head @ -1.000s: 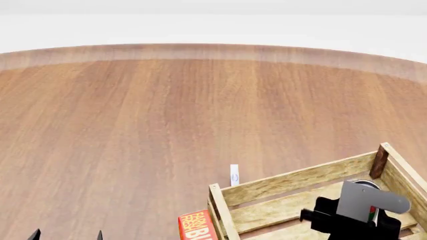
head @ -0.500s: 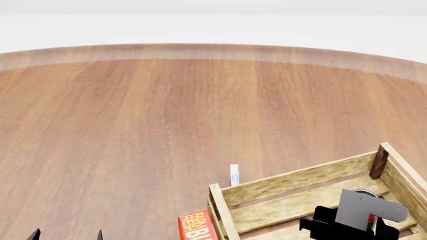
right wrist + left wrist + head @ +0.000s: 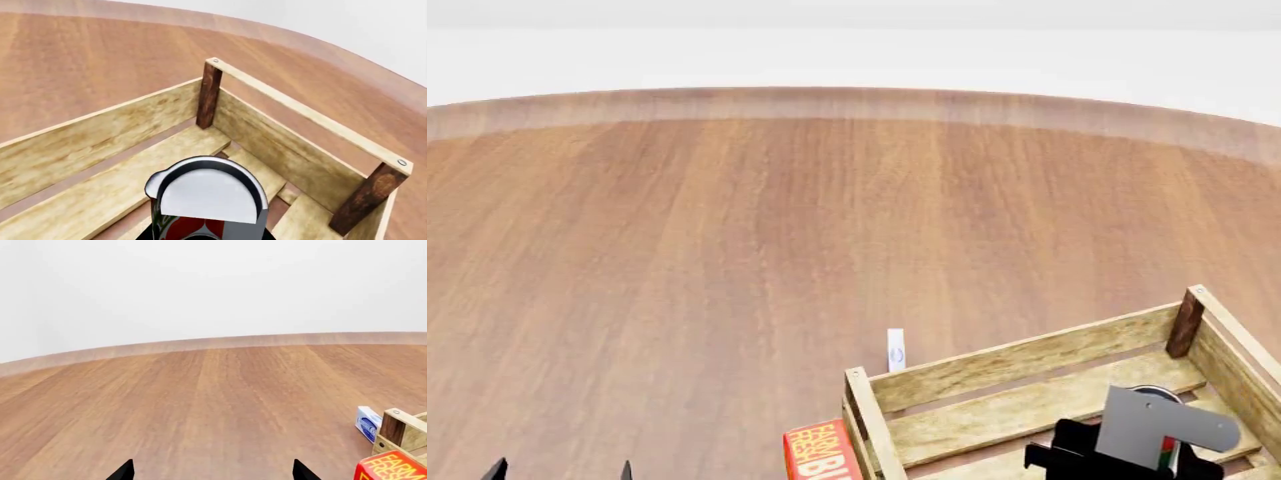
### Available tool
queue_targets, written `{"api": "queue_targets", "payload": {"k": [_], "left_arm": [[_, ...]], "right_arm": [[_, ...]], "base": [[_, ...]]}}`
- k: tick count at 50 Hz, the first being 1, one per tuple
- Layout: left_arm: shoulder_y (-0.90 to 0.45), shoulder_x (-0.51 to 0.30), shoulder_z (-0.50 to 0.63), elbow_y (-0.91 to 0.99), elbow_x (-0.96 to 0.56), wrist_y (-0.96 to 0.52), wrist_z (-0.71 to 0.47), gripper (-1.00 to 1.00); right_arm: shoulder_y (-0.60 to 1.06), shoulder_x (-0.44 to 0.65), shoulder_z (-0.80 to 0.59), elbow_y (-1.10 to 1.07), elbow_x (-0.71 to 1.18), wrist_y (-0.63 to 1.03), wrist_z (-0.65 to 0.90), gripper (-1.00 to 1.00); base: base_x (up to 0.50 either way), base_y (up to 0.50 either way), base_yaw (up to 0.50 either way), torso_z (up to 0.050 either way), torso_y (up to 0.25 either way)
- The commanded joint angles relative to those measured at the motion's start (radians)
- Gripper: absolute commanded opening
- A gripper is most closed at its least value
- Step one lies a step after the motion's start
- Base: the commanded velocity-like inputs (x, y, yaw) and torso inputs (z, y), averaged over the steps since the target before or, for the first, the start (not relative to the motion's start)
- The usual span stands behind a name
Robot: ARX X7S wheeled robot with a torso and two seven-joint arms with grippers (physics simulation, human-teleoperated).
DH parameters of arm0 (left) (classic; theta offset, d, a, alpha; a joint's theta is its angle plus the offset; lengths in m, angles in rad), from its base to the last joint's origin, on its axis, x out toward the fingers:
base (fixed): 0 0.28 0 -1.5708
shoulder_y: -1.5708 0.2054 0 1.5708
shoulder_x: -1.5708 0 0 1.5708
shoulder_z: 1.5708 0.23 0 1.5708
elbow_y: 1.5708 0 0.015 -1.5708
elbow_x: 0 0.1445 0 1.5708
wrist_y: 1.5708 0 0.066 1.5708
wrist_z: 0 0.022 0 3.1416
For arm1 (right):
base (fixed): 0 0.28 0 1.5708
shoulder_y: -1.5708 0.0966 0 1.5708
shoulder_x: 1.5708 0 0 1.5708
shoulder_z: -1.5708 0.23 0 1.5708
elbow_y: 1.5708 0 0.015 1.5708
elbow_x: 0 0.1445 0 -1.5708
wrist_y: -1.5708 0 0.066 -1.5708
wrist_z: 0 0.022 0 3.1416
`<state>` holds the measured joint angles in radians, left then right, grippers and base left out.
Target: Pick up the tomato sauce, and put it in the wooden tray.
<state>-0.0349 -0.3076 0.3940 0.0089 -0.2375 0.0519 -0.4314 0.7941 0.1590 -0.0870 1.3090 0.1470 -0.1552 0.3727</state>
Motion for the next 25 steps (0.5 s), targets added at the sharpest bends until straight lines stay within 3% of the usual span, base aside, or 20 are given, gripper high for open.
{"api": "queue_targets", "payload": {"k": [1,4,5,25], "left_arm": [[-0.001,0.015,-0.023,-0.003,-0.008,0.018,0.029,1.0],[0.0,0.014,-0.022,0.003,-0.009,0.013,0.027,1.0],[0.0,0.014,-0.022,0.005,-0.009,0.012,0.027,1.0],[0.001,0.009,-0.017,0.013,-0.013,0.008,0.021,1.0]], "right_arm": [[0.006,-0.016,0.058,-0.001,-0.085,0.006,-0.026,-1.0],[0.008,-0.015,0.072,-0.001,-0.086,0.012,-0.018,-1.0],[0.007,-0.016,0.072,-0.001,-0.09,0.011,-0.016,1.0],[0.004,-0.02,0.107,-0.001,-0.119,0.014,-0.02,1.0]], "base": [[0.0,0.0,0.0,0.0,0.0],[0.0,0.0,0.0,0.0,0.0],[0.0,0.0,0.0,0.0,0.0],[0.0,0.0,0.0,0.0,0.0]]}}
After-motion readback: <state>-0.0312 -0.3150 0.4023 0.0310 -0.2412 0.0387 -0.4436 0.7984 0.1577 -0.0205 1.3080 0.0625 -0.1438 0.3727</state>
